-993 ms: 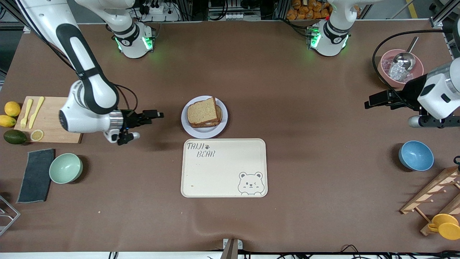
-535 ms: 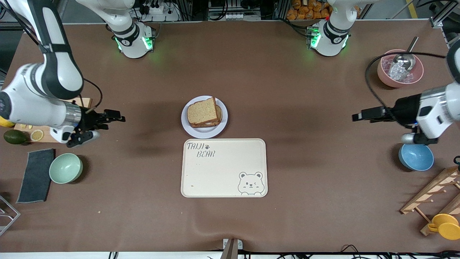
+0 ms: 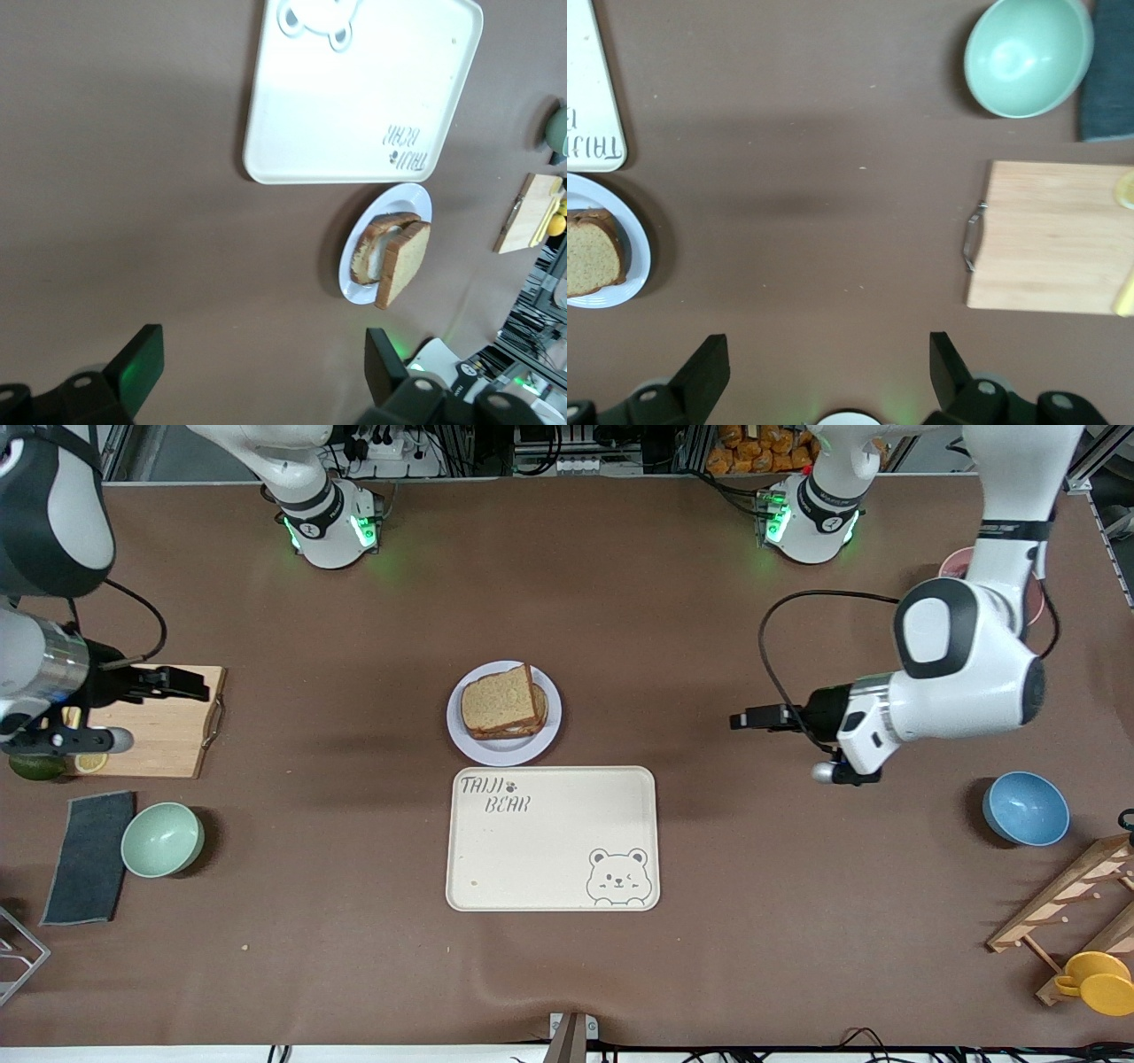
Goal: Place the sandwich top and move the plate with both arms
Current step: 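Withdraw the right gripper while the left gripper reaches toward the plate, then lower the left gripper and grip the white plate rim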
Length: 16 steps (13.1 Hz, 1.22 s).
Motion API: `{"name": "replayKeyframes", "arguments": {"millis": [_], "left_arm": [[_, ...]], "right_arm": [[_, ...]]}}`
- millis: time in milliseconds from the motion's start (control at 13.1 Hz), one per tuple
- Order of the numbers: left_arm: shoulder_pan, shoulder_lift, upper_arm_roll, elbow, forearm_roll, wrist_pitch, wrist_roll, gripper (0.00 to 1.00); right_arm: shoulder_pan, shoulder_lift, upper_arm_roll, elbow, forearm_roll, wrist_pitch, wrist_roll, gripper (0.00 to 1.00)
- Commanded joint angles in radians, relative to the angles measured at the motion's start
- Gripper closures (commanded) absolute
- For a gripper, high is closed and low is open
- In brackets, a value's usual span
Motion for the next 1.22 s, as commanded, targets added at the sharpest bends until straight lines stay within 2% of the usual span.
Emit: {"name": "replayKeyframes", "arguments": {"millis": [0,153,305,382,535,687,1069,1146], "left_arm": [[-0.007,0.035,-0.026,-0.011,-0.141,0.029,0.017,0.0],[-0.033,0.07,-0.026,-0.011,-0.203,0.058,0.036,0.0],[-0.059,0.13,-0.026,-0.012,-0.285,0.093,0.107,0.0],[-0.083,0.142,-0.026,-0.04,-0.322,0.143,0.169,0.0],[-0.134,0.162,-0.026,-0.084,-0.428,0.24,0.284,0.0],[-0.169,0.184,-0.026,-0.109,-0.546,0.248,0.385,0.0],[-0.195,0.297,-0.028,-0.149,-0.775,0.251,0.798,0.0],[-0.198,0.328,-0.029,-0.147,-0.818,0.251,0.883,0.03]], "right_arm": [[0.024,-0.033,-0.049,0.067,-0.027,-0.037,0.01,0.0],[0.029,-0.085,-0.083,0.059,-0.012,-0.038,-0.025,0.0],[0.031,-0.104,-0.089,0.052,-0.008,-0.061,-0.023,0.0],[0.031,-0.119,-0.097,0.04,-0.007,-0.061,-0.022,0.0],[0.015,-0.132,-0.105,0.03,0.051,-0.051,-0.019,0.0],[0.003,-0.132,-0.106,0.027,0.059,-0.052,-0.017,0.0],[0.005,-0.138,-0.106,0.021,0.059,-0.046,-0.017,0.0],[0.008,-0.139,-0.106,0.021,0.058,-0.043,-0.017,0.0]]}}
